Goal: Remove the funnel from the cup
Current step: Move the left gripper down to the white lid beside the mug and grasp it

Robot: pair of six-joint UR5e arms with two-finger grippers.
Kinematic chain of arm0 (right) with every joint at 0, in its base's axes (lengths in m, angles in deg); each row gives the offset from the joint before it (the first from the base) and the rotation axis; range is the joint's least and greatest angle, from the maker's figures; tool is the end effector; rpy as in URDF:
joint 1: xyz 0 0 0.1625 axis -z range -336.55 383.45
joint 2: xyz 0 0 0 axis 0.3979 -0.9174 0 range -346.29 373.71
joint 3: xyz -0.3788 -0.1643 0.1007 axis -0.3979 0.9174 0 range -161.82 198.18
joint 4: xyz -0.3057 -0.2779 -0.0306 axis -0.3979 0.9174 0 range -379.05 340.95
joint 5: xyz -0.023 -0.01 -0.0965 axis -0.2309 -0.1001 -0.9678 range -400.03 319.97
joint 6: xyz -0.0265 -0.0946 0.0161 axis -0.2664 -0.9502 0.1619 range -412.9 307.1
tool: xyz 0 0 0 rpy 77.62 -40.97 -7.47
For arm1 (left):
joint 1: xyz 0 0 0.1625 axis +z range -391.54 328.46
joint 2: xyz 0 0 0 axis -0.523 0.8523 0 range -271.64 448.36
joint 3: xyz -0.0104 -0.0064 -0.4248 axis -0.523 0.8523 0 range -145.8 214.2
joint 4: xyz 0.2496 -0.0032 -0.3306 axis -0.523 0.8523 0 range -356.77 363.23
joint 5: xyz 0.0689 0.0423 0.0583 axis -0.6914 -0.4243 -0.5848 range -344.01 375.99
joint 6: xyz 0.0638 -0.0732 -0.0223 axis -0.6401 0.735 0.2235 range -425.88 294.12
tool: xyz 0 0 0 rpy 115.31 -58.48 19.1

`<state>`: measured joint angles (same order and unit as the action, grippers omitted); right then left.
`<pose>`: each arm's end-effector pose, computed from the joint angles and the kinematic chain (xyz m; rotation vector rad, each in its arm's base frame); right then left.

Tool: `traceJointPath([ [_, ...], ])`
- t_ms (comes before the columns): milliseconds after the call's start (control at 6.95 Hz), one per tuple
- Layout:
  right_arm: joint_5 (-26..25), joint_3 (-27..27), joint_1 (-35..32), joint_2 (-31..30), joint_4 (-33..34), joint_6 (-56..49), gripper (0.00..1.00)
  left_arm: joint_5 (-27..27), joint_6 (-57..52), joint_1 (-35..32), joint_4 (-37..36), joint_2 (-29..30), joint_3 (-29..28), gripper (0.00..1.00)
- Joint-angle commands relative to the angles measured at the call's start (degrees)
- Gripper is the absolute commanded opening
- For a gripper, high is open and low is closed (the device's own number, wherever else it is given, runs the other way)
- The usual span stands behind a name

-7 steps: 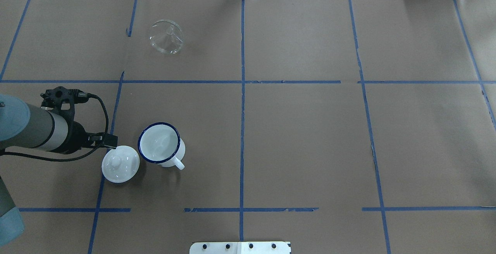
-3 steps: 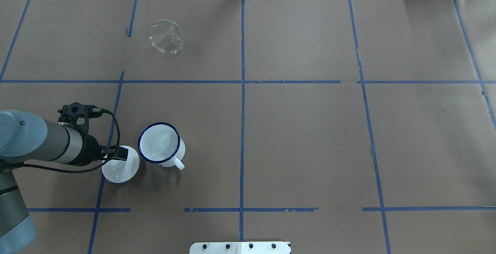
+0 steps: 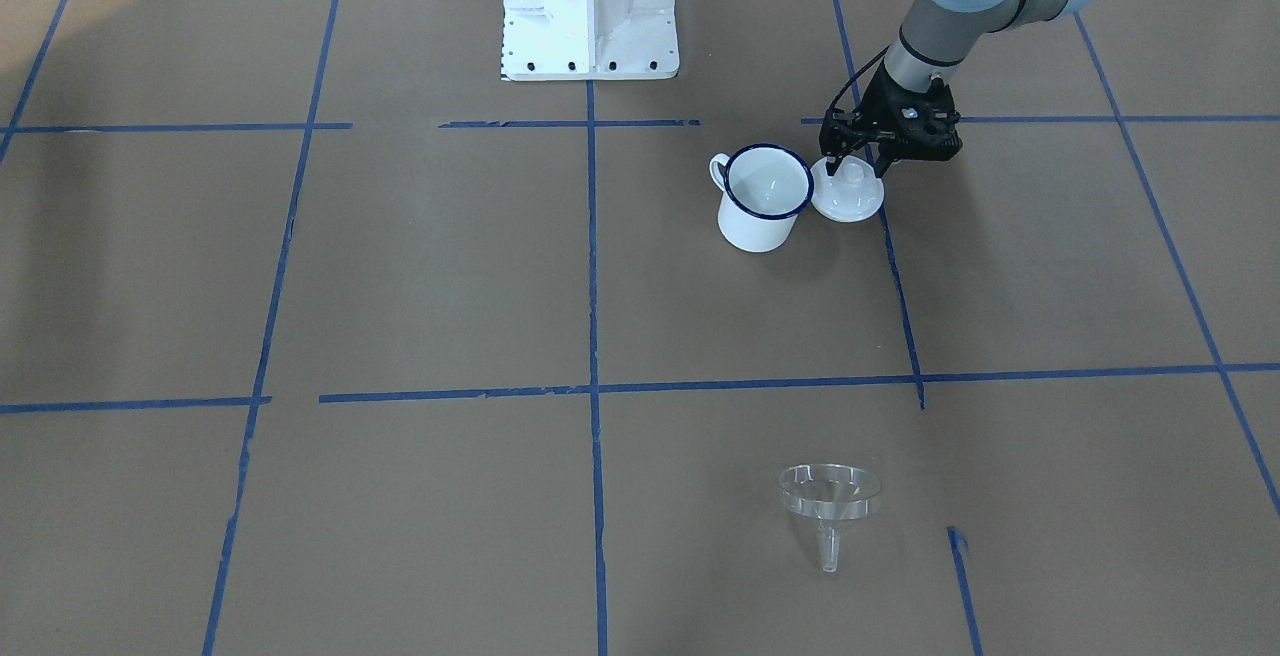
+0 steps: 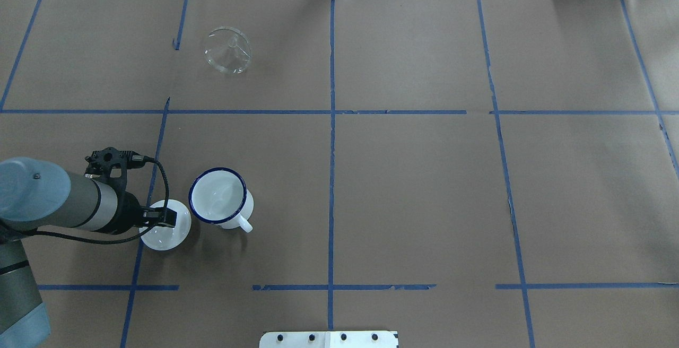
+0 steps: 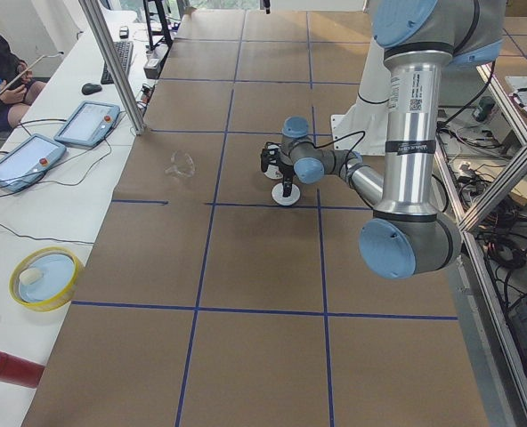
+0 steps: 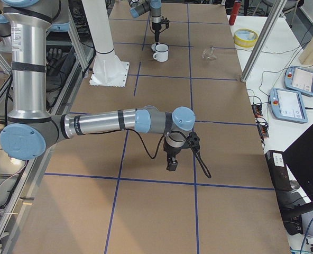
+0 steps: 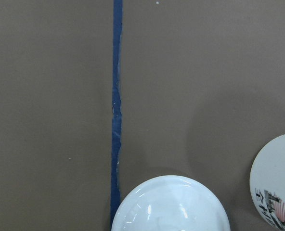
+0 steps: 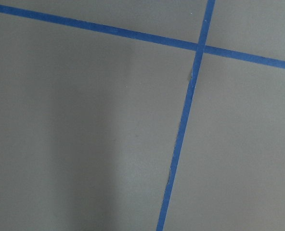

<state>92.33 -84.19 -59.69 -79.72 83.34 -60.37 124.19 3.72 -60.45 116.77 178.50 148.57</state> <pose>0.0112 -0.4618 0.6052 -0.0536 -0.7409 -0.2164 0.3839 -0.3288 0.4139 0.0755 0.8796 -0.0056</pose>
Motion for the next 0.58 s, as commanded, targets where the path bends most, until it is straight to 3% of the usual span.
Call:
traceJointPath([
  [0, 0.0, 0.1, 0.0, 0.0, 0.0, 0.0, 1.0, -0.1, 0.0, 0.4, -0.1, 0.0, -0.1, 0.65],
  [432, 0.0, 0.1, 0.0, 0.0, 0.0, 0.0, 1.0, -0.1, 0.0, 0.4, -0.3, -0.1, 0.2, 0.51],
])
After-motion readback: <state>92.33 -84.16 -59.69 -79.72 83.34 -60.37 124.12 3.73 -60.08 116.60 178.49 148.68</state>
